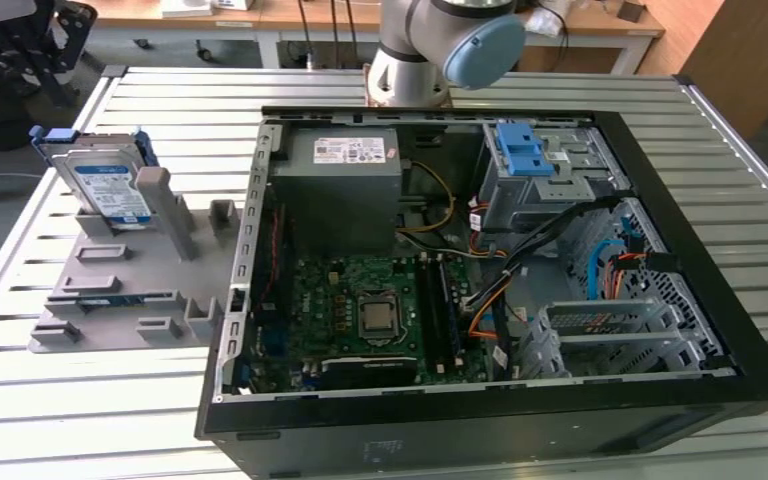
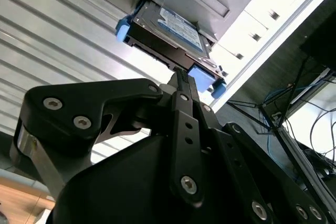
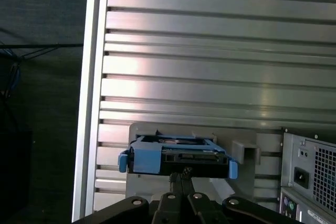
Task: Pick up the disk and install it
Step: 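Reach for the disk, then pick up the disk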
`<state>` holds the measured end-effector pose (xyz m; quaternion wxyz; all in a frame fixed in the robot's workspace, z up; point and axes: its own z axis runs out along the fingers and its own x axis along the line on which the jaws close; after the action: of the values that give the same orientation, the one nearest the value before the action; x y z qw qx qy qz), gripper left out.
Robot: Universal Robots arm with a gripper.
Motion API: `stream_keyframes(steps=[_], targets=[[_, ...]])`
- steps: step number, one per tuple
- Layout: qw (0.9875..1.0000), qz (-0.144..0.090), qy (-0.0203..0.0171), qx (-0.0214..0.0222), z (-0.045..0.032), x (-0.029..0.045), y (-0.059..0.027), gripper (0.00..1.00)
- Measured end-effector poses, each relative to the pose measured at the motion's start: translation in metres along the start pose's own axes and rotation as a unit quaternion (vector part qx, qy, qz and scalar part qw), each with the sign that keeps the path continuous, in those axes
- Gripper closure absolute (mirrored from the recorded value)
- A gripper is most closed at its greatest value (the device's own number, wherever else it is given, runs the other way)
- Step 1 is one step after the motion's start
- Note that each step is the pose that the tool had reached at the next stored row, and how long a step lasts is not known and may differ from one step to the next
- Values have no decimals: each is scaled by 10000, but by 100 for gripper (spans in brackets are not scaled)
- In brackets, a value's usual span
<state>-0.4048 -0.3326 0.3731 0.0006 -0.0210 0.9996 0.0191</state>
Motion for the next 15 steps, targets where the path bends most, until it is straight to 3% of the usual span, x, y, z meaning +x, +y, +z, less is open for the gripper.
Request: stream_keyframes(steps=[8,15], targets=[[10000,16,2,0,12,168,12,89],[10000,18,2,0,16,208,14,89]])
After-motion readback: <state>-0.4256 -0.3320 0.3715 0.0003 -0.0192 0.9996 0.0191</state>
